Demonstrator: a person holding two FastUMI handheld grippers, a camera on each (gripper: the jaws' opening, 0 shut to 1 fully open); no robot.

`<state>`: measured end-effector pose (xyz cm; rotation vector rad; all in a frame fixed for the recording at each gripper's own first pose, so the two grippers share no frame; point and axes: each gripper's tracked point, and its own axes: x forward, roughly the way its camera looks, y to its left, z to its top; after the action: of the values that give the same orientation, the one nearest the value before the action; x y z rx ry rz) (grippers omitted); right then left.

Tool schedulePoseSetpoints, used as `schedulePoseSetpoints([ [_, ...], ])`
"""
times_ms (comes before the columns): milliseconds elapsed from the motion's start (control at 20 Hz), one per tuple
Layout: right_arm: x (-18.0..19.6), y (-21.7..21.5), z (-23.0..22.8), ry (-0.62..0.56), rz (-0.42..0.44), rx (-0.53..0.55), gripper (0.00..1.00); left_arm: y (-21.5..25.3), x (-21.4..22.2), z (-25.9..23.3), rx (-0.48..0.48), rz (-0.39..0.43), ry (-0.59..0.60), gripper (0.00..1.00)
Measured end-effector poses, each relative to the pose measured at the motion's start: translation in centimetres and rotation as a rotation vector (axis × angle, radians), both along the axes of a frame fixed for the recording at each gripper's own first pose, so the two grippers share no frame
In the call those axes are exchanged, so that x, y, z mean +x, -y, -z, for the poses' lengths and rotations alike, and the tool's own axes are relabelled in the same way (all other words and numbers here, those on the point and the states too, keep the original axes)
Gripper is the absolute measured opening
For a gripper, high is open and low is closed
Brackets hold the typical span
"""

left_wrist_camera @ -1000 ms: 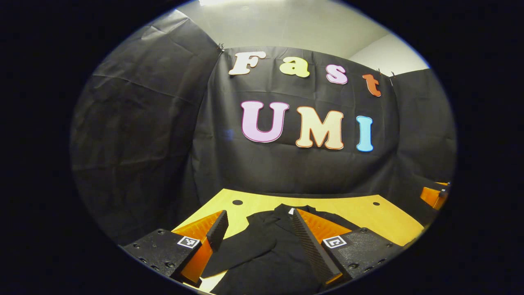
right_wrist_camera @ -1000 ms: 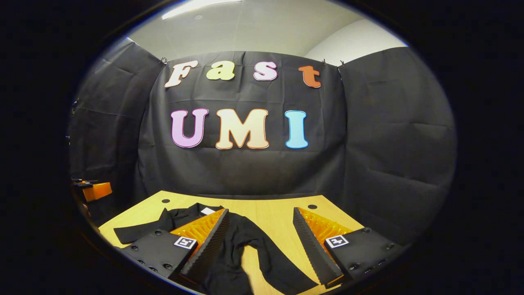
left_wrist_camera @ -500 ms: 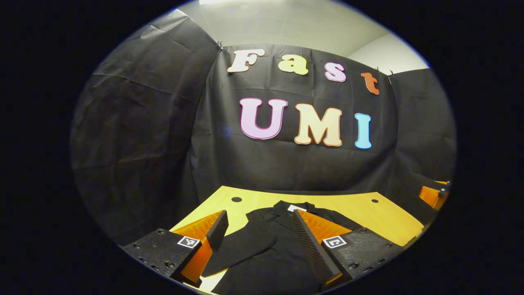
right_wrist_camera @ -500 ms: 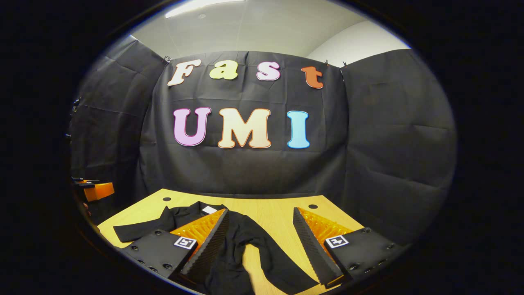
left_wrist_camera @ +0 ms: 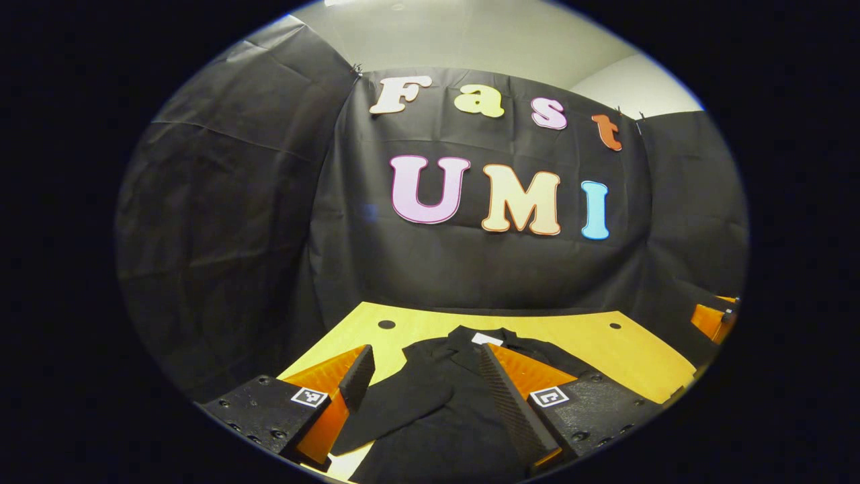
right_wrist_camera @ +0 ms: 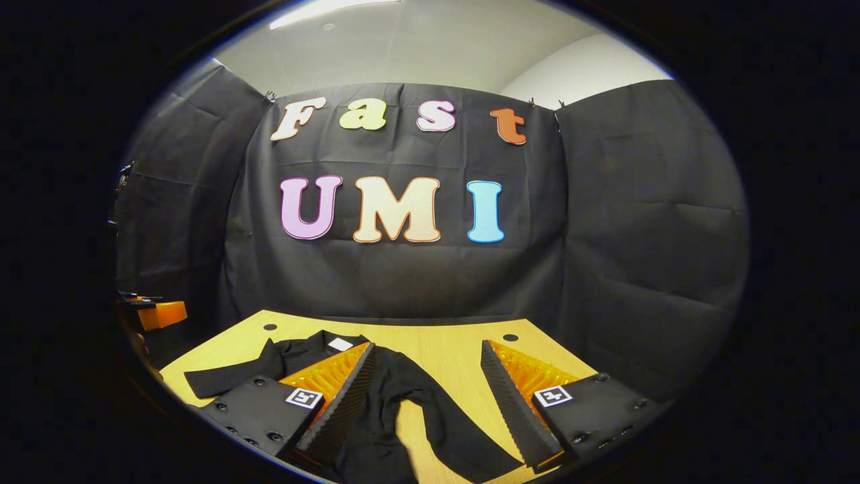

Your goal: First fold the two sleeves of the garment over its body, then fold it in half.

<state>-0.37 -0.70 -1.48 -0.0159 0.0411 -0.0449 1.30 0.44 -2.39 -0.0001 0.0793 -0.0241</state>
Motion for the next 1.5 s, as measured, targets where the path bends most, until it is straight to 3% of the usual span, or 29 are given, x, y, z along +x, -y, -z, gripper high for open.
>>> schedulePoseSetpoints([
  [600,0.2,0.5,1.8,-0.015,-0.001,-0.020,0.98,-0.8,-0.7,0.7,-0.004,-0.030,-0.018,0.93],
  [800,-0.1,3.2,7.1,-0.107,0.039,-0.053,0.99,-1.4,-1.3,0.4,0.015,-0.053,-0.006,0.92],
  [1200,0.5,5.0,14.4,-0.254,0.005,-0.153,0.98,-4.2,-2.0,1.3,0.035,-0.148,-0.029,0.93],
  [1500,0.7,6.7,20.5,-0.405,0.003,-0.121,0.99,-5.9,-1.9,1.4,0.052,-0.206,-0.035,0.92],
])
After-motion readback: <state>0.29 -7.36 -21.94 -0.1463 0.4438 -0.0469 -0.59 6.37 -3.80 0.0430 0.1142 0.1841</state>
